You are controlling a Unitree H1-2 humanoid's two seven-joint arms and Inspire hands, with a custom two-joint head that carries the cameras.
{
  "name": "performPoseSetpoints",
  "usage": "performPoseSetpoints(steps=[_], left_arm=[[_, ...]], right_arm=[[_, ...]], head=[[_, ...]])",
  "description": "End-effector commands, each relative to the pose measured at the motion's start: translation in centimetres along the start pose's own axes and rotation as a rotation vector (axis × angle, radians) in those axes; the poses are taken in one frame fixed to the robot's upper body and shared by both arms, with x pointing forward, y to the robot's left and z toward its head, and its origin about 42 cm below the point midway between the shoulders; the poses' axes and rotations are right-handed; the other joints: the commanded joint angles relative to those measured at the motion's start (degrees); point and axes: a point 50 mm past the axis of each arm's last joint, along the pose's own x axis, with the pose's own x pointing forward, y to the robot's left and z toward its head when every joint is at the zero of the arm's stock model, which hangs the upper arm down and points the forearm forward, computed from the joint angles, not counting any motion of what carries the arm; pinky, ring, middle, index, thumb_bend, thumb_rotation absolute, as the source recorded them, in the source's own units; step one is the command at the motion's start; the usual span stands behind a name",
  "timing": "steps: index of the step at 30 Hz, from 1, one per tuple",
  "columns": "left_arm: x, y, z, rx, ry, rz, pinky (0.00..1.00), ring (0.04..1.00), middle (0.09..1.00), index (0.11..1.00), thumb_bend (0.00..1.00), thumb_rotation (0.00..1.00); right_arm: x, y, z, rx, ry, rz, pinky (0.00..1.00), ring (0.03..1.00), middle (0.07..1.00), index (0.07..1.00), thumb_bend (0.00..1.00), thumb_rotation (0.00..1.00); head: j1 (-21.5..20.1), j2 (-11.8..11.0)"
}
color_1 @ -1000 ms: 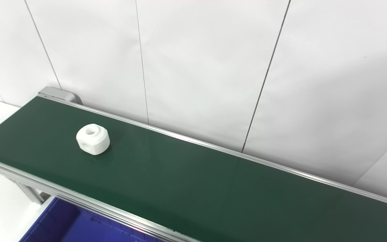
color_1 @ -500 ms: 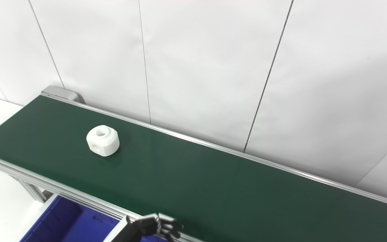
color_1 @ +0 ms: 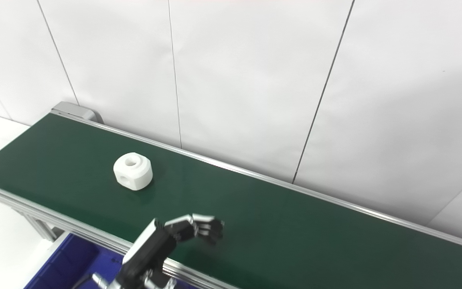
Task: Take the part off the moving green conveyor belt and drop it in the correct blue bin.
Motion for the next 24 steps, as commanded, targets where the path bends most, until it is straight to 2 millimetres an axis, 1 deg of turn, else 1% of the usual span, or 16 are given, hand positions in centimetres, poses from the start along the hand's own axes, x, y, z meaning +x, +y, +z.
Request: performPoseSetpoints(steps=[1,2,3,4,5,6,7,10,13,16,17,20,24], left_arm=[[1.0,0.2,0.4,0.024,-0.061,-0.006,0.65,0.735,0.803,0.754,0.99,0.21],[1.3,0.3,0.3,0.032,-0.062,-0.004,0.65,0.744,0.812,0.764,0.99,0.22],[1.6,0.4,0.2,0.048,-0.063,-0.007,0.66,0.750,0.818,0.771,0.99,0.23],[1.9,0.5,0.1,0.061,-0.064,-0.010,0.67,0.769,0.838,0.791,0.97,0.25],[2.3,0.7,0.0,0.074,-0.067,-0.014,0.69,0.780,0.847,0.799,0.96,0.25],[2.7,0.9,-0.1,0.087,-0.070,-0.018,0.71,0.799,0.861,0.814,0.94,0.25],[3.2,1.1,-0.2,0.100,-0.071,-0.019,0.71,0.802,0.863,0.816,0.94,0.25],[4.4,1.9,-0.6,0.143,-0.073,-0.021,0.74,0.834,0.884,0.837,0.90,0.26],[5.6,3.0,-0.7,0.185,-0.075,-0.024,0.75,0.853,0.899,0.851,0.87,0.26],[7.2,4.5,-0.7,0.227,-0.066,-0.012,0.77,0.860,0.895,0.849,0.86,0.22],[7.7,5.1,-0.6,0.256,-0.059,-0.010,0.77,0.861,0.892,0.849,0.86,0.21],[9.0,6.1,-0.4,0.329,-0.045,-0.021,0.78,0.860,0.895,0.864,0.84,0.22],[10.6,7.5,-0.9,0.365,-0.012,-0.036,0.78,0.865,0.904,0.866,0.86,0.20]], right_arm=[[0.2,-0.2,0.9,0.053,-0.047,-0.010,0.83,0.806,0.826,0.909,0.96,0.42],[0.3,-0.2,0.9,0.053,-0.050,-0.012,0.81,0.798,0.821,0.903,0.96,0.41],[0.3,-0.2,1.0,0.051,-0.053,-0.014,0.81,0.794,0.817,0.898,0.96,0.41],[0.4,-0.2,1.0,0.051,-0.055,-0.016,0.80,0.784,0.810,0.891,0.96,0.41],[0.4,-0.2,1.0,0.053,-0.056,-0.016,0.79,0.782,0.808,0.889,0.96,0.40],[0.5,-0.1,1.1,0.057,-0.057,-0.018,0.78,0.778,0.806,0.883,0.96,0.39],[0.5,-0.1,1.2,0.061,-0.056,-0.017,0.78,0.777,0.805,0.882,0.96,0.39],[0.6,0.0,1.2,0.058,-0.058,-0.013,0.77,0.775,0.803,0.882,0.97,0.41],[0.8,0.1,1.4,0.065,-0.060,-0.014,0.76,0.769,0.794,0.867,0.97,0.41],[0.9,0.1,1.4,0.073,-0.052,-0.008,0.75,0.769,0.799,0.862,0.97,0.41],[0.9,0.1,1.5,0.073,-0.051,-0.007,0.74,0.769,0.800,0.862,0.97,0.41],[1.1,0.0,1.5,0.066,-0.058,-0.006,0.75,0.769,0.800,0.863,0.97,0.40],[1.3,-0.1,1.6,0.068,-0.061,-0.004,0.76,0.776,0.802,0.863,0.98,0.40]], head=[[-0.4,0.4],[-1.0,0.9],[-1.0,0.9],[-1.9,1.6],[-1.9,1.6],[-3.1,2.1],[-3.3,2.1],[-5.4,2.8],[-6.5,3.5],[-6.8,3.8],[-6.9,4.3],[-6.7,4.8],[-6.4,5.7]])
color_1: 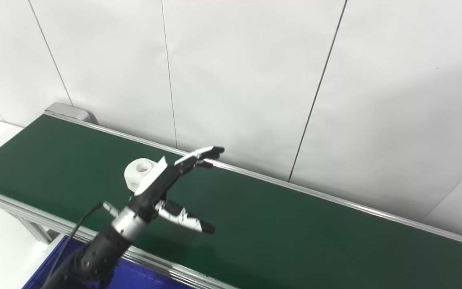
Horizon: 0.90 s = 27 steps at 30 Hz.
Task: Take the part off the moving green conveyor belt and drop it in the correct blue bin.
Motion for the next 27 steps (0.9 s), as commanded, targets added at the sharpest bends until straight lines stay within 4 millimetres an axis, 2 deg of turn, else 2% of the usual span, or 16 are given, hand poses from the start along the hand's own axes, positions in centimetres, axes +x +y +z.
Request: performPoseSetpoints(steps=[1,9,15,22,27], left_arm=[[1.4,1.2,0.1,0.027,-0.022,0.000,0.78,0.869,0.909,0.867,0.86,0.19],[3.6,3.0,-1.4,0.200,0.083,-0.057,0.85,0.909,0.928,0.891,0.87,0.26],[4.8,4.3,-2.1,0.275,0.158,-0.096,0.83,0.912,0.932,0.889,0.90,0.23],[5.3,5.7,-3.4,0.357,0.254,-0.131,0.79,0.903,0.934,0.885,0.94,0.19],[5.3,6.6,-4.0,0.435,0.323,-0.158,0.85,0.919,0.941,0.890,0.96,0.19]], right_arm=[[0.3,-0.1,1.0,0.052,-0.050,-0.007,0.76,0.778,0.804,0.868,0.97,0.39],[0.6,-0.5,1.1,0.049,-0.054,-0.002,0.80,0.791,0.813,0.877,0.96,0.40],[0.8,-0.6,1.1,0.040,-0.061,-0.007,0.81,0.798,0.816,0.886,0.94,0.42],[0.8,-0.8,1.3,0.044,-0.065,-0.012,0.80,0.791,0.804,0.881,0.91,0.42],[0.7,-0.8,1.2,0.030,-0.075,-0.017,0.80,0.786,0.806,0.885,0.89,0.43]], head=[[0.1,0.2],[0.7,1.4],[0.7,2.7],[1.7,3.3],[1.8,3.5]])
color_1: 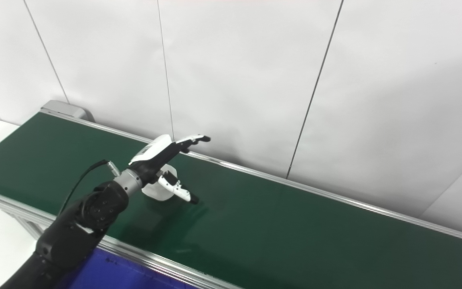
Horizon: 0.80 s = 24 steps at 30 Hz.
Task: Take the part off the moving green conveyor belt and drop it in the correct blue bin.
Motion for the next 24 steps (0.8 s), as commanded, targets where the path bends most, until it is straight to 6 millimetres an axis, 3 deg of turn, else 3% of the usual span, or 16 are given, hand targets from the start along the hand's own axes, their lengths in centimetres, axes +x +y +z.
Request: performPoseSetpoints(steps=[1,7,15,17,20,23,24], left_arm=[[1.1,2.4,0.5,0.067,-0.009,0.034,0.88,0.930,0.946,0.891,0.96,0.18],[1.4,2.6,-0.3,0.205,0.049,-0.028,1.00,0.961,0.954,0.887,0.97,0.15],[1.7,1.2,-1.4,0.313,0.112,-0.130,1.00,0.997,0.984,0.893,0.97,0.12],[1.7,0.5,-1.7,0.322,0.111,-0.139,1.00,0.986,0.975,0.874,0.95,0.04],[1.9,-0.6,-2.2,0.301,0.089,-0.129,1.00,0.961,0.956,0.857,0.91,0.01],[2.1,-1.6,-2.2,0.232,0.028,-0.092,0.83,0.838,0.856,0.803,0.85,0.00],[2.3,-2.2,-1.8,0.199,0.002,-0.082,0.68,0.738,0.784,0.758,0.78,0.00]], right_arm=[[0.0,-0.3,0.6,0.034,-0.048,-0.021,0.80,0.787,0.809,0.886,0.89,0.44],[0.0,-0.3,0.7,0.048,-0.037,-0.018,0.83,0.798,0.814,0.890,0.89,0.44],[-0.1,-0.3,0.8,0.046,-0.040,-0.023,0.83,0.801,0.814,0.892,0.88,0.42],[-0.1,-0.3,0.7,0.043,-0.040,-0.024,0.81,0.794,0.811,0.891,0.88,0.43],[-0.1,-0.3,0.7,0.041,-0.038,-0.021,0.82,0.791,0.809,0.892,0.88,0.43],[-0.3,-0.3,0.6,0.043,-0.034,-0.020,0.82,0.796,0.813,0.891,0.87,0.43],[-0.3,-0.4,0.6,0.048,-0.029,-0.019,0.83,0.796,0.812,0.888,0.88,0.42]], head=[[0.0,0.0],[0.1,-0.1],[0.1,-0.5],[0.2,-0.8],[0.2,-1.5],[0.3,-1.9],[0.4,-2.4]])
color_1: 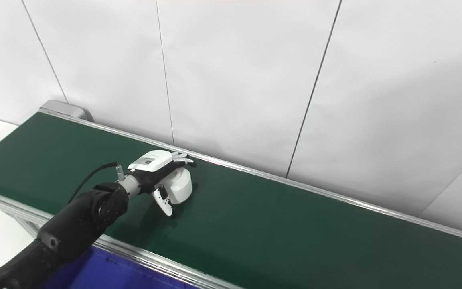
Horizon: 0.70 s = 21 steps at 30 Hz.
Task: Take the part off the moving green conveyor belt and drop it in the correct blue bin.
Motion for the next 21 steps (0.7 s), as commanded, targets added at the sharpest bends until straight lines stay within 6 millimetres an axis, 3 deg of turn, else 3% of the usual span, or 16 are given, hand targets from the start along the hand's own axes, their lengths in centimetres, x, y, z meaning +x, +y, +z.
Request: performPoseSetpoints(steps=[1,4,5,7,10,17,21], left_arm=[[0.9,0.6,1.8,-0.050,-0.099,0.074,0.66,0.725,0.775,0.752,0.77,0.00],[1.4,-0.1,2.5,-0.113,-0.129,0.085,0.61,0.661,0.709,0.706,0.70,0.00],[1.6,-0.4,2.8,-0.132,-0.137,0.089,0.57,0.608,0.583,0.667,0.60,0.00],[2.1,-0.9,3.2,-0.160,-0.156,0.106,0.51,0.482,0.519,0.519,0.52,0.00],[2.3,-1.6,4.0,-0.189,-0.185,0.147,0.49,0.465,0.520,0.471,0.50,0.00],[1.9,-1.2,4.5,-0.241,-0.217,0.191,0.50,0.465,0.517,0.471,0.50,0.00],[1.0,-0.8,4.7,-0.297,-0.237,0.233,0.48,0.452,0.512,0.479,0.50,0.00]], right_arm=[[-0.1,-0.3,0.7,0.046,-0.039,-0.014,0.83,0.797,0.812,0.887,0.88,0.41],[-0.2,-0.4,0.7,0.042,-0.043,-0.019,0.83,0.799,0.813,0.888,0.88,0.42],[-0.2,-0.3,0.7,0.036,-0.048,-0.024,0.81,0.794,0.810,0.884,0.88,0.41],[-0.3,-0.3,0.6,0.024,-0.055,-0.032,0.81,0.786,0.805,0.881,0.88,0.43],[-0.5,-0.4,0.6,0.024,-0.050,-0.035,0.80,0.781,0.801,0.878,0.89,0.44],[-0.5,-0.2,0.7,0.031,-0.053,-0.041,0.79,0.781,0.796,0.870,0.88,0.40],[-0.5,-0.3,0.8,0.031,-0.050,-0.041,0.79,0.784,0.799,0.874,0.89,0.43]], head=[[0.1,-0.5],[0.0,-0.3],[-0.3,-0.3],[-0.5,-0.4],[-0.7,-0.9],[-1.1,-1.1],[0.7,-0.8]])
